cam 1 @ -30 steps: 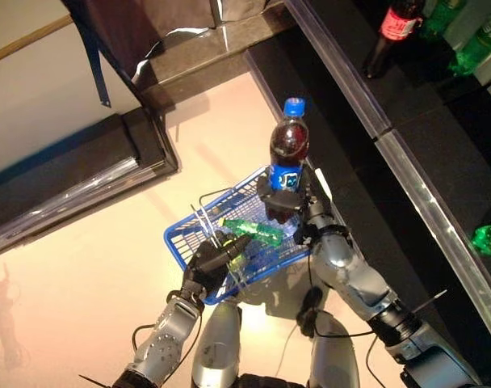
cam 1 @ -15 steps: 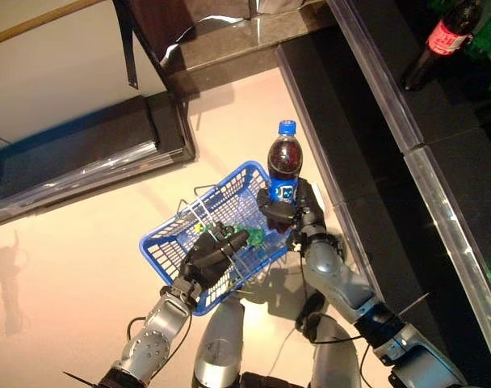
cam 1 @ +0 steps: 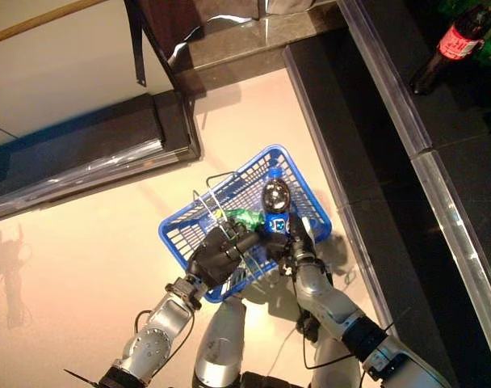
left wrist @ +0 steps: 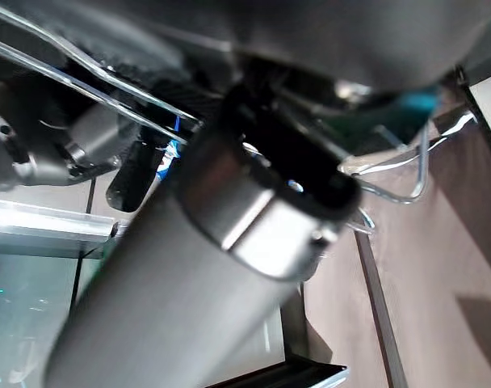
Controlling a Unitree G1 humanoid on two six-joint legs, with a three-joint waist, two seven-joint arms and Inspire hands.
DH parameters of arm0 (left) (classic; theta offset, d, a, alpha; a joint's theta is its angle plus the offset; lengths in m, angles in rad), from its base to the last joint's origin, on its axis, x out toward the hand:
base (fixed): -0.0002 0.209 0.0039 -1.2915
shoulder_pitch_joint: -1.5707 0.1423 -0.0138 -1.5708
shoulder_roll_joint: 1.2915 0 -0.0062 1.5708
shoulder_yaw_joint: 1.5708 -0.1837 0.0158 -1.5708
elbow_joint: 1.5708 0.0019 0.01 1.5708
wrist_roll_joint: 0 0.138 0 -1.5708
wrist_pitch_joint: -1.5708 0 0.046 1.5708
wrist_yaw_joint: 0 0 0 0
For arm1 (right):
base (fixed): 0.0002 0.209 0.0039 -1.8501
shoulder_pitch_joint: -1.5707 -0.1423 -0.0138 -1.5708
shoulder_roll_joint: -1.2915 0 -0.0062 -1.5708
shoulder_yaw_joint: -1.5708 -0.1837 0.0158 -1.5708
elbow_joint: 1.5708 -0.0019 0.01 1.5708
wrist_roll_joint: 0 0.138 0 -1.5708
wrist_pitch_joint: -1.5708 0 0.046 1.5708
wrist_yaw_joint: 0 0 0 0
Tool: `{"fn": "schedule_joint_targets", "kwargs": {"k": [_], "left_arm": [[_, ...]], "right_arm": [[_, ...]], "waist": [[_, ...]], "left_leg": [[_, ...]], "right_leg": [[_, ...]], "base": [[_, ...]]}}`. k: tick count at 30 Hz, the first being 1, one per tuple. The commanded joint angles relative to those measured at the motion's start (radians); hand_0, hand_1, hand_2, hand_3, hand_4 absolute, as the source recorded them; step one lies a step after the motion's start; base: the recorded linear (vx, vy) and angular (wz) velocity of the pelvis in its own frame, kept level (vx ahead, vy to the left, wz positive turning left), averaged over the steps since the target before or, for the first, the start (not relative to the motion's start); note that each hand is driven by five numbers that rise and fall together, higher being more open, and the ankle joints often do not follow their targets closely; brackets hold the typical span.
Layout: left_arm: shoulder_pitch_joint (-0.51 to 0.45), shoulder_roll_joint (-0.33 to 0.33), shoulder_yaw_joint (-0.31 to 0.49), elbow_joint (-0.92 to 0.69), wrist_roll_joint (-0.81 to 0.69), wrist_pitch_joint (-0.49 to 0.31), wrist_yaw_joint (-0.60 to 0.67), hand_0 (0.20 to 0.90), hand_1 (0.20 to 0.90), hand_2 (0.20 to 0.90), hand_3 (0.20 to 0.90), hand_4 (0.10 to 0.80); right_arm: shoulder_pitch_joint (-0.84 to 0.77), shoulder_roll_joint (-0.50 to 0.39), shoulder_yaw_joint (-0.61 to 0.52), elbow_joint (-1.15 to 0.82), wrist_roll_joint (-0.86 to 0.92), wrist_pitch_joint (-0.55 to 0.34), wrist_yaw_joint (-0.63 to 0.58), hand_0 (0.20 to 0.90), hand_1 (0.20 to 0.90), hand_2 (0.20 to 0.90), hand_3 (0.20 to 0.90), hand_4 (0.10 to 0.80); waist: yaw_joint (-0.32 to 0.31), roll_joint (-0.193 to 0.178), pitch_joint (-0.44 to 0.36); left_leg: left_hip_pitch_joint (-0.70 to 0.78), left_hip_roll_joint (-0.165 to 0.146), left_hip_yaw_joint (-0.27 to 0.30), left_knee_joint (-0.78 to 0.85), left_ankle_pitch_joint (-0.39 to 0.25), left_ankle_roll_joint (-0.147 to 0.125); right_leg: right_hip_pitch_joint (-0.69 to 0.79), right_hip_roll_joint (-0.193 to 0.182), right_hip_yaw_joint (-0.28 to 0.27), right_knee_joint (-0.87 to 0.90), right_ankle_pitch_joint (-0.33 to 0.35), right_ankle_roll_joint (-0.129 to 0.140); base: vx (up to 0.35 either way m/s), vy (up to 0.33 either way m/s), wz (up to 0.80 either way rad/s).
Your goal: Pick up the drink and place into the basket.
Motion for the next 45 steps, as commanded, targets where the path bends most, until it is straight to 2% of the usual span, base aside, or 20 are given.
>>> {"fn": "schedule_joint_targets", "kwargs": {"k": [1, 10, 14, 20, 22, 26, 35, 40, 45], "left_arm": [[-0.139, -0.055, 0.06, -0.488, -0.036, -0.092, -0.31, 0.3, 0.3, 0.3, 0.2, 0.1], [-0.144, -0.069, 0.068, -0.49, -0.05, -0.07, -0.339, 0.3, 0.3, 0.3, 0.2, 0.1], [-0.165, -0.078, 0.05, -0.497, -0.042, -0.047, -0.374, 0.3, 0.3, 0.3, 0.2, 0.1], [-0.19, -0.082, 0.022, -0.504, -0.021, -0.029, -0.388, 0.3, 0.3, 0.3, 0.2, 0.1], [-0.22, -0.082, 0.002, -0.51, -0.018, -0.011, -0.384, 0.3, 0.3, 0.3, 0.2, 0.1], [-0.231, -0.075, -0.011, -0.511, -0.012, 0.003, -0.378, 0.3, 0.3, 0.3, 0.2, 0.1], [-0.235, -0.067, -0.018, -0.506, -0.01, 0.0, -0.373, 0.3, 0.3, 0.3, 0.2, 0.1], [-0.244, -0.061, -0.014, -0.501, -0.016, 0.002, -0.377, 0.3, 0.3, 0.3, 0.2, 0.1], [-0.254, -0.057, -0.017, -0.504, -0.017, 0.003, -0.373, 0.3, 0.3, 0.3, 0.2, 0.1]], "right_arm": [[-0.147, 0.092, -0.022, -0.111, -0.058, -0.17, -0.029, 0.3, 0.3, 0.3, 0.2, 0.1], [-0.138, 0.132, -0.046, -0.033, 0.017, -0.183, -0.035, 0.3, 0.3, 0.3, 0.2, 0.1], [-0.14, 0.176, -0.049, 0.021, 0.169, -0.222, -0.009, 0.3, 0.3, 0.3, 0.2, 0.1], [-0.157, 0.208, -0.051, 0.065, 0.262, -0.232, 0.046, 0.3, 0.3, 0.3, 0.2, 0.1], [-0.183, 0.217, -0.037, 0.092, 0.266, -0.208, 0.112, 0.3, 0.3, 0.3, 0.2, 0.1], [-0.201, 0.21, -0.018, 0.104, 0.275, -0.191, 0.15, 0.3, 0.3, 0.3, 0.2, 0.1], [-0.204, 0.202, -0.006, 0.137, 0.312, -0.163, 0.183, 0.3, 0.3, 0.3, 0.2, 0.1], [-0.224, 0.191, -0.012, 0.192, 0.347, -0.098, 0.217, 0.3, 0.3, 0.3, 0.2, 0.1], [-0.241, 0.181, -0.014, 0.241, 0.382, -0.08, 0.229, 0.3, 0.3, 0.3, 0.2, 0.1]], "waist": [[-0.003, 0.042, -0.057], [0.009, 0.042, -0.055], [0.011, 0.045, -0.049], [0.012, 0.047, -0.047], [0.016, 0.046, -0.047], [0.021, 0.043, -0.05], [0.029, 0.038, -0.05], [0.036, 0.036, -0.05], [0.042, 0.036, -0.047]], "left_leg": [[-0.028, -0.084, -0.037, 0.058, 0.026, 0.071], [-0.026, -0.093, -0.05, 0.04, 0.021, 0.076], [-0.025, -0.097, -0.052, 0.028, 0.024, 0.08], [-0.022, -0.096, -0.052, 0.02, 0.027, 0.081], [-0.024, -0.098, -0.055, 0.017, 0.03, 0.082], [-0.025, -0.103, -0.062, 0.016, 0.031, 0.085], [-0.03, -0.106, -0.068, 0.019, 0.031, 0.088], [-0.033, -0.106, -0.07, 0.023, 0.029, 0.088], [-0.038, -0.108, -0.074, 0.029, 0.028, 0.089]], "right_leg": [[0.115, 0.057, -0.039, -0.079, 0.036, -0.063], [0.118, 0.058, -0.046, -0.097, 0.049, -0.059], [0.116, 0.058, -0.046, -0.106, 0.059, -0.056], [0.117, 0.058, -0.048, -0.111, 0.065, -0.055], [0.117, 0.055, -0.053, -0.117, 0.072, -0.052], [0.117, 0.054, -0.056, -0.122, 0.078, -0.048], [0.115, 0.052, -0.063, -0.122, 0.083, -0.043], [0.114, 0.049, -0.069, -0.115, 0.082, -0.043], [0.113, 0.046, -0.075, -0.112, 0.081, -0.043]], "base": [[-0.002, -0.006, 0.03], [-0.004, -0.002, 0.05], [0.0, 0.0, 0.0], [0.0, 0.0, 0.0], [0.0, 0.0, 0.0], [0.004, -0.006, 0.03], [0.014, -0.006, 0.04], [0.007, -0.004, 0.0], [0.006, -0.004, 0.0]]}}
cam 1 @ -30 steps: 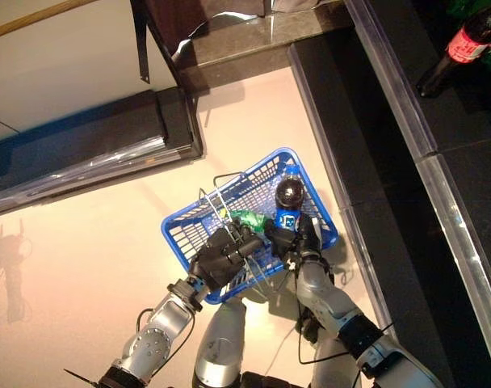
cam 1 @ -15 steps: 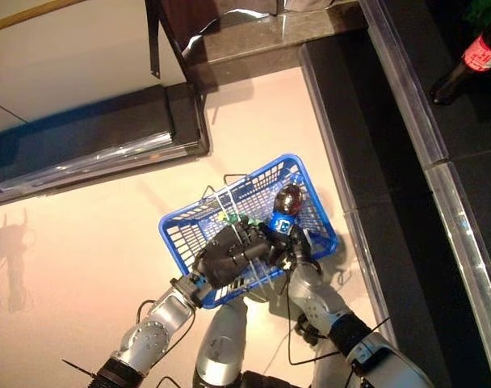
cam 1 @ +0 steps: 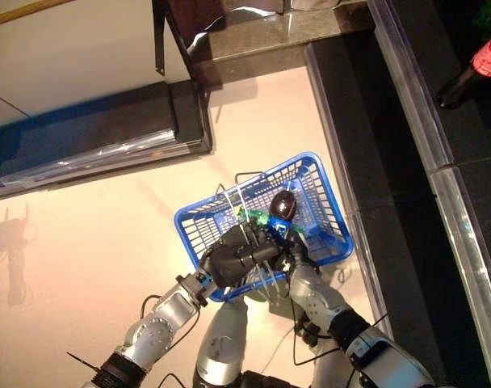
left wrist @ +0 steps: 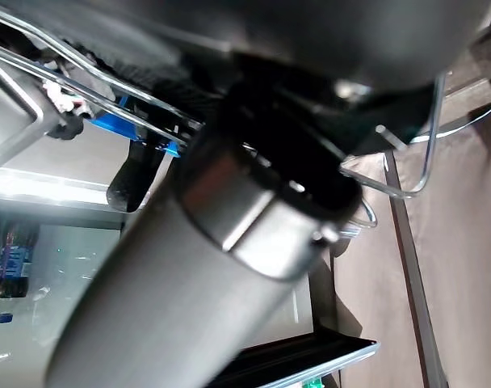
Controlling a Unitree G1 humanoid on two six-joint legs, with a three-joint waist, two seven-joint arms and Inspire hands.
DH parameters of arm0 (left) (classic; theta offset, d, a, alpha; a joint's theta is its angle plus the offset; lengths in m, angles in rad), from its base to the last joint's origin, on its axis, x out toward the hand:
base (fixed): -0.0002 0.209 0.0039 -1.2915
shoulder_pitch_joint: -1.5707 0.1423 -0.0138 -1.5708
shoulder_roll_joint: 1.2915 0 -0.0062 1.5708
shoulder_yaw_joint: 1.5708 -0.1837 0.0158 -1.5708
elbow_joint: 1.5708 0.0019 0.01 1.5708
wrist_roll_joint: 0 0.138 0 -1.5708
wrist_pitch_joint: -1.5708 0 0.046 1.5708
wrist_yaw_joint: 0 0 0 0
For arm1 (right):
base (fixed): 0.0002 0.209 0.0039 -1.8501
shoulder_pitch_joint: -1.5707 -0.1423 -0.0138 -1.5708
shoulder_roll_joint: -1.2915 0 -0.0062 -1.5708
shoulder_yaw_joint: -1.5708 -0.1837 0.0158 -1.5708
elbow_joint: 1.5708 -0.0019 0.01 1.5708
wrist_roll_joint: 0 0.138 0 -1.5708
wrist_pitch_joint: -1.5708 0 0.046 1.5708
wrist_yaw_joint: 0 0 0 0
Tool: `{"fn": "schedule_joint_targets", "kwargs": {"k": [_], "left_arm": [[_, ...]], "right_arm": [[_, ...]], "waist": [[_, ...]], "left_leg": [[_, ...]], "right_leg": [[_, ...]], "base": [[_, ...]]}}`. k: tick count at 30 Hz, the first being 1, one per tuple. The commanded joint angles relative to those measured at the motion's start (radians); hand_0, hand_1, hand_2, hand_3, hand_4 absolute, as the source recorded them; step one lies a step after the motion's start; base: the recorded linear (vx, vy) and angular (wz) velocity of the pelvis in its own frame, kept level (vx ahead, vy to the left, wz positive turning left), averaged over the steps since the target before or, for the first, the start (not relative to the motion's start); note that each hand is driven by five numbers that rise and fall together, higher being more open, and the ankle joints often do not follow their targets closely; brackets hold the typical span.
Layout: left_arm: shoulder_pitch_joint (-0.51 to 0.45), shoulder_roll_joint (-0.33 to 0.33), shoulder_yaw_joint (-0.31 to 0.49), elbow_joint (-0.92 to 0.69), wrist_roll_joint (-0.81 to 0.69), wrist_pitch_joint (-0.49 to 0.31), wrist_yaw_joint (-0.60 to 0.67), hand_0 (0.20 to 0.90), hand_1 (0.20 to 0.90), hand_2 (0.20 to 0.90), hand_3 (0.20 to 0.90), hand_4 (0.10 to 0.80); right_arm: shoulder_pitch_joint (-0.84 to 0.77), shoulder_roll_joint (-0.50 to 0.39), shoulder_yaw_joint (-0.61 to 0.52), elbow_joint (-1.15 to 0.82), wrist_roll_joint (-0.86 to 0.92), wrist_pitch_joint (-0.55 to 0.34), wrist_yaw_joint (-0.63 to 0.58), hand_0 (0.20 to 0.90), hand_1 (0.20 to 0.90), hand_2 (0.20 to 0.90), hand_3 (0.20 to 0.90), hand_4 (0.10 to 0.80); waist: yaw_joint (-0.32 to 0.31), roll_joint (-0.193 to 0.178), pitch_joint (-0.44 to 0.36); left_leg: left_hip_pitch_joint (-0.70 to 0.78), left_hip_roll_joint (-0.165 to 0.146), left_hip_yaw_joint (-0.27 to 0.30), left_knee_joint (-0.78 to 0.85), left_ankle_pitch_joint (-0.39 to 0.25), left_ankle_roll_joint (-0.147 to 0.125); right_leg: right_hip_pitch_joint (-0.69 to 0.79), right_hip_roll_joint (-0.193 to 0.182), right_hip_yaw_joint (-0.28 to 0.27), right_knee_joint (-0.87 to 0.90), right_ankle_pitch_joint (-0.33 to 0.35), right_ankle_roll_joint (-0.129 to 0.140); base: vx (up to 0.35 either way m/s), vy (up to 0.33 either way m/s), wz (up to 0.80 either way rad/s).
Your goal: Pick up the drink and place into the basket.
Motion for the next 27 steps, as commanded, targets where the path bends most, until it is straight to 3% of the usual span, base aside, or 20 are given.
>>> {"fn": "schedule_joint_targets", "kwargs": {"k": [1, 8, 13, 19, 20, 21, 22, 23, 24, 27], "left_arm": [[-0.173, -0.087, 0.03, -0.505, -0.063, -0.088, -0.284, 0.3, 0.3, 0.3, 0.2, 0.1], [-0.195, -0.078, 0.025, -0.52, -0.085, -0.074, -0.308, 0.3, 0.3, 0.3, 0.2, 0.1], [-0.211, -0.072, 0.015, -0.537, -0.081, -0.023, -0.338, 0.3, 0.3, 0.3, 0.2, 0.1], [-0.24, -0.05, 0.005, -0.558, -0.104, -0.016, -0.34, 0.3, 0.3, 0.3, 0.2, 0.1], [-0.247, -0.045, 0.004, -0.56, -0.114, -0.019, -0.338, 0.3, 0.3, 0.3, 0.2, 0.1], [-0.251, -0.042, 0.006, -0.562, -0.121, -0.019, -0.336, 0.3, 0.3, 0.3, 0.2, 0.1], [-0.253, -0.04, 0.006, -0.561, -0.123, -0.022, -0.335, 0.3, 0.3, 0.3, 0.2, 0.1], [-0.255, -0.039, 0.006, -0.561, -0.124, -0.023, -0.334, 0.3, 0.3, 0.3, 0.2, 0.1], [-0.259, -0.039, 0.006, -0.559, -0.129, -0.024, -0.332, 0.3, 0.3, 0.3, 0.2, 0.1], [-0.26, -0.036, 0.005, -0.565, -0.133, -0.035, -0.334, 0.3, 0.3, 0.3, 0.2, 0.1]], "right_arm": [[-0.151, 0.067, 0.028, -0.058, 0.071, -0.044, 0.083, 0.3, 0.3, 0.3, 0.2, 0.1], [-0.173, 0.078, -0.053, 0.078, 0.341, -0.042, 0.199, 0.3, 0.3, 0.3, 0.2, 0.1], [-0.215, 0.05, -0.109, 0.165, 0.435, 0.015, 0.274, 0.3, 0.3, 0.3, 0.2, 0.1], [-0.277, 0.0, -0.173, 0.27, 0.507, 0.056, 0.344, 0.3, 0.3, 0.3, 0.2, 0.1], [-0.287, -0.005, -0.18, 0.283, 0.521, 0.061, 0.35, 0.46, 0.46, 0.46, 0.387, 0.287], [-0.295, -0.009, -0.187, 0.291, 0.523, 0.068, 0.352, 0.554, 0.554, 0.554, 0.496, 0.396], [-0.298, -0.011, -0.189, 0.296, 0.526, 0.073, 0.354, 0.771, 0.771, 0.771, 0.749, 0.649], [-0.3, -0.013, -0.191, 0.298, 0.529, 0.075, 0.353, 0.846, 0.846, 0.846, 0.837, 0.737], [-0.31, -0.019, -0.199, 0.31, 0.528, 0.087, 0.355, 0.9, 0.9, 0.9, 0.9, 0.8], [-0.314, -0.029, -0.205, 0.325, 0.514, 0.101, 0.341, 0.9, 0.9, 0.9, 0.9, 0.8]], "waist": [[-0.003, 0.037, -0.047], [0.007, 0.045, -0.036], [0.014, 0.051, -0.034], [0.018, 0.052, -0.038], [0.018, 0.053, -0.039], [0.018, 0.053, -0.04], [0.017, 0.053, -0.04], [0.017, 0.053, -0.04], [0.017, 0.053, -0.04], [0.014, 0.053, -0.04]], "left_leg": [[-0.038, -0.1, -0.031, 0.043, 0.028, 0.089], [-0.049, -0.104, -0.038, 0.056, 0.024, 0.093], [-0.059, -0.107, -0.04, 0.068, 0.023, 0.095], [-0.067, -0.108, -0.037, 0.074, 0.02, 0.095], [-0.069, -0.108, -0.036, 0.076, 0.019, 0.096], [-0.07, -0.108, -0.035, 0.078, 0.019, 0.097], [-0.07, -0.108, -0.035, 0.079, 0.018, 0.097], [-0.07, -0.108, -0.034, 0.079, 0.018, 0.097], [-0.072, -0.109, -0.033, 0.08, 0.018, 0.099], [-0.075, -0.109, -0.03, 0.08, 0.019, 0.101]], "right_leg": [[0.077, 0.049, -0.029, -0.075, 0.075, -0.059], [0.069, 0.04, -0.036, -0.059, 0.074, -0.058], [0.061, 0.031, -0.04, -0.051, 0.077, -0.055], [0.052, 0.027, -0.039, -0.047, 0.081, -0.052], [0.05, 0.026, -0.039, -0.045, 0.081, -0.052], [0.047, 0.025, -0.038, -0.042, 0.081, -0.051], [0.046, 0.025, -0.036, -0.041, 0.08, -0.051], [0.045, 0.025, -0.036, -0.04, 0.08, -0.051], [0.042, 0.025, -0.034, -0.04, 0.081, -0.05], [0.036, 0.025, -0.031, -0.038, 0.084, -0.049]], "base": [[0.031, -0.011, 0.01], [0.016, -0.004, 0.02], [0.0, 0.0, 0.0], [0.0, 0.0, 0.0], [0.0, 0.0, 0.0], [0.0, 0.0, 0.0], [0.0, 0.0, 0.0], [0.0, 0.0, 0.0], [0.0, 0.0, 0.0], [0.0, 0.0, 0.0]]}}
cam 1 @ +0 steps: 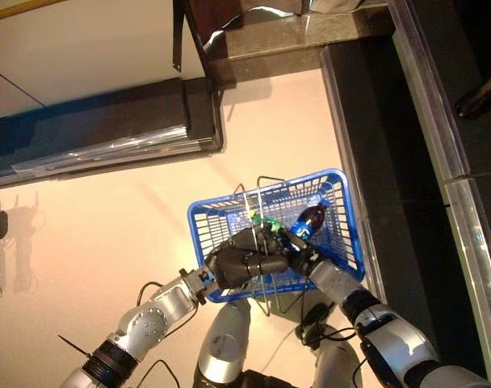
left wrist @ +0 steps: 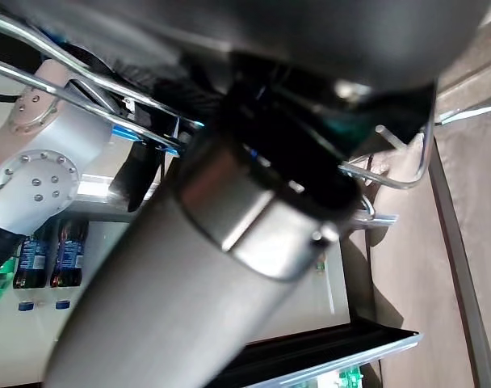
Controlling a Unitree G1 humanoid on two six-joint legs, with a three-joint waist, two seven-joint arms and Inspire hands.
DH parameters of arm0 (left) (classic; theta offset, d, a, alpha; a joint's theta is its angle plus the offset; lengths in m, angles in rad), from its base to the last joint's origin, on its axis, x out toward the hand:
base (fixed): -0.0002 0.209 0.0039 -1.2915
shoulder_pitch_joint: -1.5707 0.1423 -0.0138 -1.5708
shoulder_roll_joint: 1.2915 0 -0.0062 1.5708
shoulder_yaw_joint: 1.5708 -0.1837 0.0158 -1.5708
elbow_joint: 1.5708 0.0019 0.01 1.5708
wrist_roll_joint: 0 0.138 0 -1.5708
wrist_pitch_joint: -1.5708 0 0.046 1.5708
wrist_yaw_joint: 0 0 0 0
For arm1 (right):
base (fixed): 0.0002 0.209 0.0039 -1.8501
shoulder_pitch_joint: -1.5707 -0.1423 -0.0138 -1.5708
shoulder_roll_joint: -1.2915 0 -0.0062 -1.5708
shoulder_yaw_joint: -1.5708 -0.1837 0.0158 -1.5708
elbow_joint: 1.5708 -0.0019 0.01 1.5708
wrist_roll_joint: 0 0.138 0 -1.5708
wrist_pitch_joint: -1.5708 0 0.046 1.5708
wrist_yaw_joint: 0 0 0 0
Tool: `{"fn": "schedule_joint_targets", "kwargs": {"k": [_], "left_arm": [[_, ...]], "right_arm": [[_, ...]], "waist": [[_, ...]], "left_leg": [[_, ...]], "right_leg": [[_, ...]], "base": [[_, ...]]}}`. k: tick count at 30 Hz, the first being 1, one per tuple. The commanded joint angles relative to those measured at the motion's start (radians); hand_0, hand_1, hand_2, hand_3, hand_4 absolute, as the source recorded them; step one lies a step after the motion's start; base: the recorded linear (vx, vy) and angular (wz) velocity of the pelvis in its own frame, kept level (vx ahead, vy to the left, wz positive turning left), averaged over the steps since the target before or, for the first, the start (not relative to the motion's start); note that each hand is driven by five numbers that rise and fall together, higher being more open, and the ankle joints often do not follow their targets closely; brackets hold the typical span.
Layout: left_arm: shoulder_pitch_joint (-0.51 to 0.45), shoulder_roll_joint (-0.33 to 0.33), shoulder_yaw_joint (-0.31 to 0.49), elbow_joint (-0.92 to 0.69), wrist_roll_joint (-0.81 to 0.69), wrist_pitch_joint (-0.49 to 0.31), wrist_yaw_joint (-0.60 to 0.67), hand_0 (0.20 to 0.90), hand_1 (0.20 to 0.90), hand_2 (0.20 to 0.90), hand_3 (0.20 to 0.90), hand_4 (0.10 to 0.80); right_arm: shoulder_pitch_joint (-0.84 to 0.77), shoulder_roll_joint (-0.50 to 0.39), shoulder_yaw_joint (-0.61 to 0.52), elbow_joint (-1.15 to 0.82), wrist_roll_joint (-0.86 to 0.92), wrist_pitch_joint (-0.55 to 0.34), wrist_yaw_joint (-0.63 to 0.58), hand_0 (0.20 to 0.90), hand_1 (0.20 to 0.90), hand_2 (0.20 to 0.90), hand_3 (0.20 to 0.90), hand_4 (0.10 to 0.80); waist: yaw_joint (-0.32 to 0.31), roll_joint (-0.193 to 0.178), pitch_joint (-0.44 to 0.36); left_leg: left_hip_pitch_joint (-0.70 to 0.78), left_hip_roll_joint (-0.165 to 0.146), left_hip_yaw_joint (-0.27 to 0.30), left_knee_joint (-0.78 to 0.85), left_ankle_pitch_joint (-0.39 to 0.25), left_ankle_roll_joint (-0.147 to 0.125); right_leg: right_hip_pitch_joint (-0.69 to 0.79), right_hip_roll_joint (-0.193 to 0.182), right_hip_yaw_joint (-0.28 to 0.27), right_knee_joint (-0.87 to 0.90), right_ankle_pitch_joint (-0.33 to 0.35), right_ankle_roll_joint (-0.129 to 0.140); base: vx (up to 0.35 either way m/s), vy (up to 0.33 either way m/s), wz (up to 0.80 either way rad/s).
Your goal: Pick up the drink and place into the basket.
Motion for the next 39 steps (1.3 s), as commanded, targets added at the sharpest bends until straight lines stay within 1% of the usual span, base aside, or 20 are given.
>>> {"fn": "schedule_joint_targets", "kwargs": {"k": [1, 8, 12, 17, 20, 21, 23, 25, 26, 28, 29, 31, 34, 37, 39], "left_arm": [[-0.188, -0.119, 0.047, -0.529, -0.139, -0.132, -0.29, 0.3, 0.3, 0.3, 0.2, 0.1], [-0.193, -0.121, 0.045, -0.542, -0.147, -0.143, -0.289, 0.3, 0.3, 0.3, 0.2, 0.1], [-0.194, -0.122, 0.047, -0.546, -0.152, -0.149, -0.283, 0.3, 0.3, 0.3, 0.2, 0.1], [-0.18, -0.129, 0.062, -0.551, -0.142, -0.155, -0.279, 0.3, 0.3, 0.3, 0.2, 0.1], [-0.169, -0.13, 0.07, -0.553, -0.137, -0.158, -0.282, 0.3, 0.3, 0.3, 0.2, 0.1], [-0.161, -0.131, 0.076, -0.553, -0.133, -0.159, -0.284, 0.3, 0.3, 0.3, 0.2, 0.1], [-0.137, -0.135, 0.092, -0.557, -0.121, -0.166, -0.289, 0.3, 0.3, 0.3, 0.2, 0.1], [-0.133, -0.136, 0.095, -0.559, -0.12, -0.168, -0.288, 0.3, 0.3, 0.3, 0.2, 0.1], [-0.115, -0.146, 0.101, -0.555, -0.111, -0.168, -0.285, 0.3, 0.3, 0.3, 0.2, 0.1], [-0.105, -0.152, 0.105, -0.552, -0.106, -0.167, -0.28, 0.3, 0.3, 0.3, 0.2, 0.1], [-0.085, -0.163, 0.112, -0.546, -0.111, -0.162, -0.267, 0.3, 0.3, 0.3, 0.2, 0.1], [-0.07, -0.171, 0.118, -0.538, -0.118, -0.159, -0.265, 0.3, 0.3, 0.3, 0.2, 0.1], [-0.046, -0.182, 0.129, -0.525, -0.125, -0.162, -0.268, 0.3, 0.3, 0.3, 0.2, 0.1], [-0.014, -0.188, 0.144, -0.507, -0.096, -0.197, -0.279, 0.3, 0.3, 0.3, 0.2, 0.1], [-0.007, -0.189, 0.147, -0.501, -0.088, -0.207, -0.273, 0.3, 0.3, 0.3, 0.2, 0.1]], "right_arm": [[-0.165, 0.012, 0.008, -0.052, 0.03, 0.002, 0.079, 0.9, 0.9, 0.9, 0.9, 0.8], [-0.165, -0.004, 0.006, -0.043, -0.012, -0.012, 0.066, 0.9, 0.9, 0.9, 0.9, 0.8], [-0.158, -0.006, 0.007, -0.061, -0.019, -0.048, 0.057, 0.9, 0.9, 0.9, 0.9, 0.8], [-0.124, -0.02, 0.002, -0.142, -0.023, -0.101, 0.017, 0.9, 0.9, 0.9, 0.9, 0.8], [-0.103, -0.025, 0.002, -0.193, -0.034, -0.119, 0.005, 0.9, 0.9, 0.9, 0.9, 0.8], [-0.089, -0.027, 0.006, -0.227, -0.04, -0.125, -0.002, 0.9, 0.9, 0.9, 0.9, 0.8], [-0.028, -0.031, 0.031, -0.371, -0.091, -0.152, -0.034, 0.9, 0.9, 0.9, 0.9, 0.8], [-0.015, -0.031, 0.036, -0.404, -0.107, -0.159, -0.042, 0.9, 0.9, 0.9, 0.9, 0.8], [0.023, -0.03, 0.047, -0.503, -0.16, -0.174, -0.068, 0.9, 0.9, 0.9, 0.9, 0.8], [0.044, -0.029, 0.051, -0.547, -0.181, -0.18, -0.079, 0.9, 0.9, 0.9, 0.9, 0.8], [0.09, -0.031, 0.056, -0.634, -0.225, -0.19, -0.096, 0.9, 0.9, 0.9, 0.9, 0.8], [0.123, -0.033, 0.056, -0.695, -0.256, -0.191, -0.105, 0.9, 0.9, 0.9, 0.9, 0.8], [0.179, -0.046, 0.048, -0.794, -0.3, -0.183, -0.104, 0.9, 0.9, 0.9, 0.9, 0.8], [0.261, -0.074, 0.024, -0.929, -0.345, -0.167, -0.061, 0.9, 0.9, 0.9, 0.9, 0.8], [0.285, -0.085, 0.018, -0.968, -0.352, -0.168, -0.049, 0.9, 0.9, 0.9, 0.9, 0.8]], "waist": [[-0.017, 0.052, -0.04], [-0.019, 0.05, -0.034], [-0.023, 0.046, -0.031], [-0.035, 0.039, -0.023], [-0.042, 0.036, -0.022], [-0.045, 0.034, -0.022], [-0.059, 0.024, -0.022], [-0.062, 0.022, -0.022], [-0.072, 0.015, -0.022], [-0.077, 0.012, -0.022], [-0.089, 0.006, -0.022], [-0.098, 0.002, -0.022], [-0.112, -0.006, -0.022], [-0.136, -0.019, -0.022], [-0.142, -0.022, -0.022]], "left_leg": [[-0.073, -0.091, -0.021, 0.076, 0.02, 0.095], [-0.079, -0.092, -0.019, 0.084, 0.018, 0.097], [-0.082, -0.09, -0.015, 0.086, 0.018, 0.096], [-0.086, -0.087, -0.007, 0.084, 0.02, 0.097], [-0.088, -0.085, -0.004, 0.08, 0.021, 0.097], [-0.089, -0.084, -0.002, 0.078, 0.021, 0.097], [-0.096, -0.08, 0.005, 0.076, 0.021, 0.097], [-0.097, -0.079, 0.007, 0.075, 0.021, 0.097], [-0.099, -0.075, 0.012, 0.071, 0.023, 0.097], [-0.098, -0.074, 0.014, 0.069, 0.024, 0.097], [-0.098, -0.071, 0.02, 0.066, 0.025, 0.098], [-0.1, -0.068, 0.025, 0.065, 0.026, 0.099], [-0.103, -0.065, 0.033, 0.062, 0.026, 0.1], [-0.104, -0.056, 0.05, 0.055, 0.03, 0.101], [-0.102, -0.053, 0.055, 0.052, 0.031, 0.101]], "right_leg": [[0.031, 0.046, -0.021, -0.048, 0.089, -0.059], [0.023, 0.044, -0.018, -0.042, 0.09, -0.057], [0.018, 0.045, -0.016, -0.039, 0.091, -0.056], [0.008, 0.047, -0.007, -0.04, 0.096, -0.051], [0.004, 0.05, -0.003, -0.042, 0.097, -0.05], [0.002, 0.052, -0.001, -0.044, 0.097, -0.05], [-0.009, 0.057, 0.007, -0.046, 0.098, -0.049], [-0.011, 0.058, 0.008, -0.046, 0.099, -0.048], [-0.016, 0.063, 0.014, -0.048, 0.099, -0.048], [-0.017, 0.065, 0.017, -0.048, 0.099, -0.048], [-0.02, 0.07, 0.023, -0.05, 0.099, -0.046], [-0.025, 0.072, 0.028, -0.05, 0.099, -0.046], [-0.032, 0.076, 0.035, -0.052, 0.099, -0.045], [-0.039, 0.087, 0.047, -0.057, 0.101, -0.044], [-0.039, 0.089, 0.051, -0.058, 0.101, -0.044]], "base": [[0.0, 0.0, 0.0], [0.0, 0.0, 0.0], [0.0, 0.0, 0.0], [0.0, 0.0, 0.0], [0.0, 0.0, 0.0], [0.0, 0.0, 0.0], [-0.033, 0.002, 0.0], [-0.022, 0.002, -0.04], [-0.017, 0.003, -0.04], [0.0, 0.0, 0.0], [0.0, 0.0, 0.0], [0.0, 0.0, 0.0], [-0.009, -0.001, -0.01], [-0.031, 0.009, -0.06], [-0.017, 0.012, -0.11]]}}
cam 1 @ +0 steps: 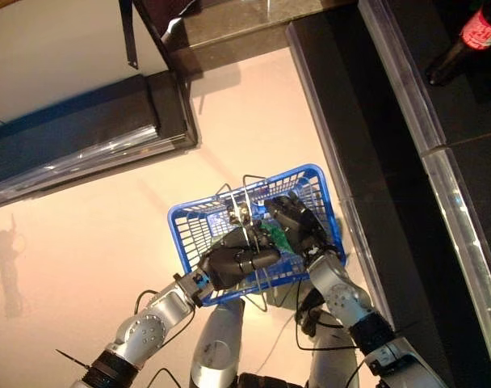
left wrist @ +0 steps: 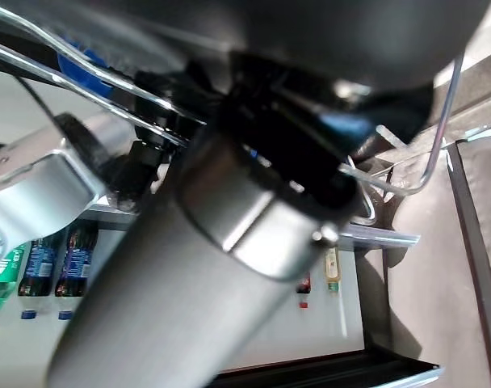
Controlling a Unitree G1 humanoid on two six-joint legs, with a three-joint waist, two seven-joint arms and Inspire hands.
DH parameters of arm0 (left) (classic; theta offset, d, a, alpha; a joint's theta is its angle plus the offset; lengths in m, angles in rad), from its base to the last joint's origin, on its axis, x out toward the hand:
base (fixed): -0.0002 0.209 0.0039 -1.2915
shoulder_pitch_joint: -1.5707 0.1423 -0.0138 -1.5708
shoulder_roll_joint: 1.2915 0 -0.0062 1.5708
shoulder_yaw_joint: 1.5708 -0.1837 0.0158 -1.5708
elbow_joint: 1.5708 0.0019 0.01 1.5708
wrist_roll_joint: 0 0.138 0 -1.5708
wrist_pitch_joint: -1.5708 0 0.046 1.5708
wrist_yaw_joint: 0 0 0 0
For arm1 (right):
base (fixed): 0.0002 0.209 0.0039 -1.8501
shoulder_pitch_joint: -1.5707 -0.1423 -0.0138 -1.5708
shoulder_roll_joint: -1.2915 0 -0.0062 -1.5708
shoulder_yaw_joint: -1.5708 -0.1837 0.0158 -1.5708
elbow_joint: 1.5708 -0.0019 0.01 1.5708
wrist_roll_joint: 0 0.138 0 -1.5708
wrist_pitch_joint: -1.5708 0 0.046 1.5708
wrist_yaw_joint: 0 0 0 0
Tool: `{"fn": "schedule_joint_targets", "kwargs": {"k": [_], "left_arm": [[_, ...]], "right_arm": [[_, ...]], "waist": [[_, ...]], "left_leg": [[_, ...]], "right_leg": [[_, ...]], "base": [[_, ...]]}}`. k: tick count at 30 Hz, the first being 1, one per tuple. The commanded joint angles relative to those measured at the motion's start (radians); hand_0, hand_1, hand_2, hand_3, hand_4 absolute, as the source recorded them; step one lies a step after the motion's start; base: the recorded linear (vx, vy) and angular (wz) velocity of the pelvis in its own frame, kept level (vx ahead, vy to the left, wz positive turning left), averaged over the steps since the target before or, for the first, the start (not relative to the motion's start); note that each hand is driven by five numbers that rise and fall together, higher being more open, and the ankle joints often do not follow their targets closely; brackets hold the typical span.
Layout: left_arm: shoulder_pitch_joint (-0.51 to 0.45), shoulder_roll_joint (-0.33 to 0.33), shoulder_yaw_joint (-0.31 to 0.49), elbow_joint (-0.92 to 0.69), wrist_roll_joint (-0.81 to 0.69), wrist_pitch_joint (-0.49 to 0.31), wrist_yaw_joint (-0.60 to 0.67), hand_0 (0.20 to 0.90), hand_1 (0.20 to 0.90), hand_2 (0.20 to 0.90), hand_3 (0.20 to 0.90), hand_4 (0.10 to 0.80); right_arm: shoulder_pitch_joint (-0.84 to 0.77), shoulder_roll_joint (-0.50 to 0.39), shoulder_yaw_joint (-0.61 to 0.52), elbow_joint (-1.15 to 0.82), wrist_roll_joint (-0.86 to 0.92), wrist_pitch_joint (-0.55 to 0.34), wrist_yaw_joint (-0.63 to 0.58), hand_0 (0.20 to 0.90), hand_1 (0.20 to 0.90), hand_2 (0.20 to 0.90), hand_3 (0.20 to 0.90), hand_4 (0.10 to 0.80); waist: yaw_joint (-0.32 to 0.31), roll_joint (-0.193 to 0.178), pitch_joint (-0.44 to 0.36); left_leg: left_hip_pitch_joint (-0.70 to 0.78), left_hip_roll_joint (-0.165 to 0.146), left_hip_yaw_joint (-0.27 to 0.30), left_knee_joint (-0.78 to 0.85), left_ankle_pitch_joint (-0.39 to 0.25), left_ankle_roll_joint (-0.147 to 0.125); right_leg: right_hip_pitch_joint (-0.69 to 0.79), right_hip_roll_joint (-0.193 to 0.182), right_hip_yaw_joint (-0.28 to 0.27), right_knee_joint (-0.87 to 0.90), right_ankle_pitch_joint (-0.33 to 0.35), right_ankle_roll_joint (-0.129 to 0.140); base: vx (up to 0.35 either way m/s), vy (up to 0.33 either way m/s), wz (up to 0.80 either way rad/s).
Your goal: Pick up the drink and place into the basket.
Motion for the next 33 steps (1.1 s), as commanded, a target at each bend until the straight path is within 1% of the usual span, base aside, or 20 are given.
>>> {"fn": "schedule_joint_targets", "kwargs": {"k": [1, 2, 11, 14, 16, 17, 18, 19, 21, 22, 23, 25, 26, 27, 28, 29, 30, 31, 32, 33], "left_arm": [[-0.103, -0.138, 0.058, -0.492, -0.088, -0.177, -0.268, 0.3, 0.3, 0.3, 0.2, 0.1], [-0.096, -0.141, 0.063, -0.477, -0.08, -0.194, -0.256, 0.3, 0.3, 0.3, 0.2, 0.1], [-0.032, -0.137, 0.094, -0.42, -0.065, -0.268, -0.22, 0.3, 0.3, 0.3, 0.2, 0.1], [-0.005, -0.137, 0.104, -0.387, -0.046, -0.301, -0.178, 0.3, 0.3, 0.3, 0.2, 0.1], [0.01, -0.138, 0.113, -0.374, -0.047, -0.308, -0.159, 0.3, 0.3, 0.3, 0.2, 0.1], [0.027, -0.138, 0.122, -0.356, -0.021, -0.33, -0.137, 0.3, 0.3, 0.3, 0.2, 0.1], [0.026, -0.138, 0.122, -0.356, -0.021, -0.33, -0.137, 0.3, 0.3, 0.3, 0.2, 0.1], [0.047, -0.132, 0.132, -0.336, 0.003, -0.361, -0.096, 0.3, 0.3, 0.3, 0.2, 0.1], [0.067, -0.132, 0.143, -0.316, 0.018, -0.38, -0.057, 0.3, 0.3, 0.3, 0.2, 0.1], [0.094, -0.14, 0.16, -0.286, 0.026, -0.385, -0.036, 0.3, 0.3, 0.3, 0.2, 0.1], [0.098, -0.141, 0.163, -0.281, 0.027, -0.387, -0.031, 0.3, 0.3, 0.3, 0.2, 0.1], [0.139, -0.157, 0.179, -0.231, 0.079, -0.394, 0.054, 0.3, 0.3, 0.3, 0.2, 0.1], [0.143, -0.158, 0.18, -0.227, 0.08, -0.395, 0.057, 0.3, 0.3, 0.3, 0.2, 0.1], [0.168, -0.167, 0.185, -0.187, 0.107, -0.393, 0.114, 0.3, 0.3, 0.3, 0.2, 0.1], [0.175, -0.17, 0.187, -0.174, 0.129, -0.395, 0.135, 0.3, 0.3, 0.3, 0.2, 0.1], [0.204, -0.183, 0.194, -0.118, 0.159, -0.389, 0.2, 0.3, 0.3, 0.3, 0.2, 0.1], [0.217, -0.192, 0.195, -0.092, 0.151, -0.385, 0.211, 0.3, 0.3, 0.3, 0.2, 0.1], [0.238, -0.209, 0.205, -0.039, 0.161, -0.369, 0.26, 0.3, 0.3, 0.3, 0.2, 0.1], [0.252, -0.223, 0.216, 0.007, 0.172, -0.365, 0.276, 0.3, 0.3, 0.3, 0.2, 0.1], [0.263, -0.234, 0.221, 0.039, 0.155, -0.35, 0.299, 0.3, 0.3, 0.3, 0.2, 0.1]], "right_arm": [[-0.037, -0.03, -0.008, -0.152, -0.06, -0.028, 0.073, 0.9, 0.9, 0.9, 0.9, 0.8], [-0.003, -0.049, -0.017, -0.21, -0.059, -0.023, 0.094, 0.9, 0.9, 0.9, 0.9, 0.8], [0.129, -0.125, -0.044, -0.401, -0.048, -0.024, 0.227, 0.9, 0.9, 0.9, 0.9, 0.8], [0.17, -0.159, -0.055, -0.444, -0.044, -0.038, 0.272, 0.9, 0.9, 0.9, 0.9, 0.8], [0.192, -0.169, -0.062, -0.463, -0.039, -0.037, 0.293, 0.9, 0.9, 0.9, 0.9, 0.8], [0.214, -0.178, -0.066, -0.475, -0.038, -0.04, 0.322, 0.9, 0.9, 0.9, 0.9, 0.8], [0.214, -0.178, -0.066, -0.475, -0.038, -0.04, 0.322, 0.9, 0.9, 0.9, 0.9, 0.8], [0.241, -0.187, -0.071, -0.491, -0.044, -0.042, 0.344, 0.9, 0.9, 0.9, 0.9, 0.8], [0.262, -0.192, -0.076, -0.489, -0.05, -0.047, 0.353, 0.9, 0.9, 0.9, 0.9, 0.8], [0.289, -0.188, -0.084, -0.475, -0.04, -0.039, 0.372, 0.9, 0.9, 0.9, 0.9, 0.8], [0.294, -0.186, -0.084, -0.472, -0.038, -0.037, 0.372, 0.9, 0.9, 0.9, 0.9, 0.8], [0.336, -0.168, -0.09, -0.43, -0.063, -0.022, 0.374, 0.9, 0.9, 0.9, 0.9, 0.8], [0.34, -0.166, -0.091, -0.427, -0.066, -0.022, 0.376, 0.9, 0.9, 0.9, 0.9, 0.8], [0.368, -0.156, -0.093, -0.401, -0.081, -0.008, 0.378, 0.9, 0.9, 0.9, 0.9, 0.8], [0.375, -0.153, -0.093, -0.393, -0.085, -0.002, 0.379, 0.9, 0.9, 0.9, 0.9, 0.8], [0.411, -0.141, -0.1, -0.359, -0.117, 0.011, 0.383, 0.9, 0.9, 0.9, 0.9, 0.8], [0.426, -0.138, -0.102, -0.347, -0.126, 0.017, 0.386, 0.9, 0.9, 0.9, 0.9, 0.8], [0.452, -0.131, -0.105, -0.316, -0.152, 0.036, 0.376, 0.9, 0.9, 0.9, 0.9, 0.8], [0.469, -0.128, -0.109, -0.288, -0.182, 0.041, 0.377, 0.9, 0.9, 0.9, 0.9, 0.8], [0.48, -0.125, -0.117, -0.265, -0.205, 0.051, 0.375, 0.9, 0.9, 0.9, 0.9, 0.8]], "waist": [[-0.017, 0.017, -0.024], [-0.029, 0.012, -0.024], [-0.067, -0.005, -0.028], [-0.079, -0.013, -0.046], [-0.085, -0.017, -0.058], [-0.091, -0.021, -0.071], [-0.092, -0.021, -0.073], [-0.1, -0.027, -0.093], [-0.106, -0.032, -0.105], [-0.112, -0.038, -0.132], [-0.113, -0.039, -0.136], [-0.123, -0.048, -0.176], [-0.124, -0.049, -0.179], [-0.132, -0.054, -0.204], [-0.134, -0.055, -0.211], [-0.142, -0.06, -0.243], [-0.145, -0.062, -0.258], [-0.152, -0.065, -0.285], [-0.155, -0.067, -0.304], [-0.158, -0.068, -0.321]], "left_leg": [[-0.027, -0.055, 0.035, 0.031, 0.04, 0.092], [-0.024, -0.052, 0.042, 0.028, 0.04, 0.092], [0.029, -0.03, 0.075, -0.01, 0.048, 0.086], [0.05, -0.02, 0.087, -0.028, 0.051, 0.081], [0.063, -0.016, 0.092, -0.039, 0.052, 0.08], [0.076, -0.012, 0.099, -0.05, 0.053, 0.078], [0.073, -0.011, 0.099, -0.052, 0.055, 0.078], [0.092, -0.006, 0.108, -0.068, 0.056, 0.075], [0.112, -0.002, 0.116, -0.075, 0.053, 0.072], [0.131, 0.003, 0.124, -0.093, 0.055, 0.068], [0.136, 0.004, 0.126, -0.097, 0.055, 0.067], [0.172, 0.012, 0.139, -0.128, 0.056, 0.06], [0.175, 0.012, 0.14, -0.131, 0.057, 0.06], [0.194, 0.015, 0.15, -0.149, 0.059, 0.056], [0.199, 0.016, 0.153, -0.154, 0.06, 0.055], [0.221, 0.02, 0.166, -0.174, 0.061, 0.051], [0.229, 0.021, 0.172, -0.181, 0.062, 0.049], [0.246, 0.025, 0.185, -0.197, 0.062, 0.045], [0.261, 0.027, 0.195, -0.209, 0.06, 0.043], [0.272, 0.029, 0.202, -0.219, 0.061, 0.042]], "right_leg": [[0.038, 0.08, 0.015, -0.054, 0.084, -0.047], [0.037, 0.085, 0.023, -0.055, 0.084, -0.046], [0.073, 0.103, 0.054, -0.087, 0.087, -0.042], [0.088, 0.109, 0.065, -0.104, 0.088, -0.04], [0.097, 0.112, 0.072, -0.114, 0.088, -0.039], [0.108, 0.114, 0.079, -0.128, 0.089, -0.036], [0.106, 0.115, 0.079, -0.131, 0.093, -0.036], [0.123, 0.117, 0.088, -0.152, 0.096, -0.033], [0.14, 0.117, 0.097, -0.164, 0.096, -0.03], [0.158, 0.119, 0.103, -0.188, 0.101, -0.026], [0.162, 0.119, 0.105, -0.192, 0.102, -0.025], [0.192, 0.12, 0.119, -0.227, 0.109, -0.018], [0.195, 0.12, 0.12, -0.23, 0.11, -0.017], [0.211, 0.118, 0.13, -0.251, 0.118, -0.012], [0.215, 0.118, 0.132, -0.257, 0.12, -0.01], [0.23, 0.118, 0.143, -0.281, 0.129, -0.005], [0.236, 0.118, 0.146, -0.291, 0.133, -0.003], [0.249, 0.117, 0.154, -0.312, 0.141, 0.002], [0.261, 0.116, 0.155, -0.329, 0.145, 0.005], [0.27, 0.116, 0.16, -0.345, 0.152, 0.008]], "base": [[-0.019, 0.012, -0.22], [-0.019, 0.01, -0.22], [-0.007, 0.004, -0.1], [0.01, -0.003, -0.1], [0.02, -0.006, -0.07], [0.013, -0.005, -0.1], [0.019, -0.014, -0.13], [0.015, -0.013, -0.14], [0.034, -0.018, -0.15], [0.052, -0.013, -0.1], [0.089, -0.012, -0.12], [0.081, -0.005, -0.1], [0.079, -0.006, -0.15], [0.054, -0.007, -0.19], [0.104, -0.01, -0.22], [0.092, -0.005, -0.09], [0.126, -0.007, -0.06], [0.111, -0.004, -0.06], [0.114, -0.005, -0.17], [0.098, -0.008, -0.23]]}}
